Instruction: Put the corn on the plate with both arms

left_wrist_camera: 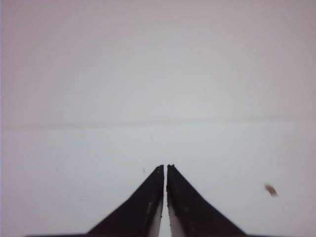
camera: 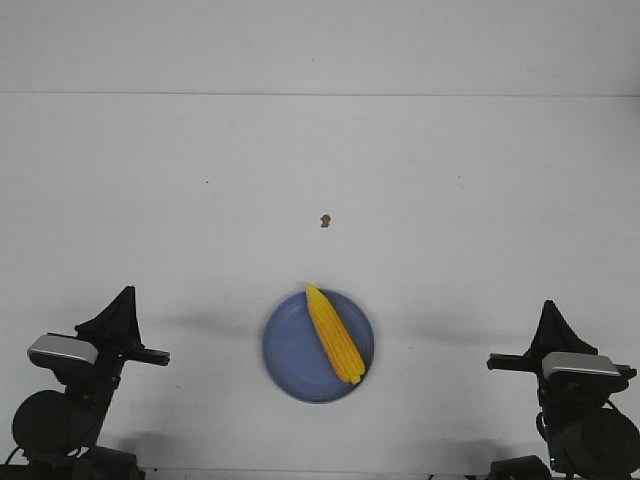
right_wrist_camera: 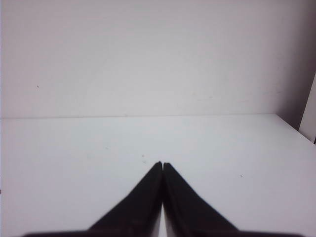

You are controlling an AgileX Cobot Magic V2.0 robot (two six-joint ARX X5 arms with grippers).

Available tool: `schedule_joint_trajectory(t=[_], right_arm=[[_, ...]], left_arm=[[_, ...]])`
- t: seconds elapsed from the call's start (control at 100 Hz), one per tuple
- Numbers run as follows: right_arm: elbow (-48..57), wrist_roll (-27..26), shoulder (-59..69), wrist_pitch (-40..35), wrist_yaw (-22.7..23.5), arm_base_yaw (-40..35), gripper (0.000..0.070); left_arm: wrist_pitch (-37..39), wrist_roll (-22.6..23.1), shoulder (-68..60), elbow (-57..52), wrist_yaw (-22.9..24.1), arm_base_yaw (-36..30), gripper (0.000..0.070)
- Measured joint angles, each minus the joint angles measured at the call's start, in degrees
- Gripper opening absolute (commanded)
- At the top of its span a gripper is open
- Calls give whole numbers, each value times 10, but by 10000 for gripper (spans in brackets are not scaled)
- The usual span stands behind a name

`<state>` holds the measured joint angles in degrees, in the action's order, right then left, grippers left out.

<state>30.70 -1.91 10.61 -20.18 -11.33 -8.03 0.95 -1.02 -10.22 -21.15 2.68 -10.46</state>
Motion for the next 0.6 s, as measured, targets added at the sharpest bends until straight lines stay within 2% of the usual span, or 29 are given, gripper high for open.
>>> schedule_joint_trajectory(t=[0.13, 0.29, 0.6], right_arm=[[0, 0, 0, 0, 0, 0, 0], [0, 0, 0, 0, 0, 0, 0], [0, 0, 0, 1, 0, 0, 0]], left_arm=[[47, 0, 51, 97, 0, 13, 13], [62, 0, 100, 170, 0, 29, 13], [90, -6, 100, 192, 0, 39, 13]])
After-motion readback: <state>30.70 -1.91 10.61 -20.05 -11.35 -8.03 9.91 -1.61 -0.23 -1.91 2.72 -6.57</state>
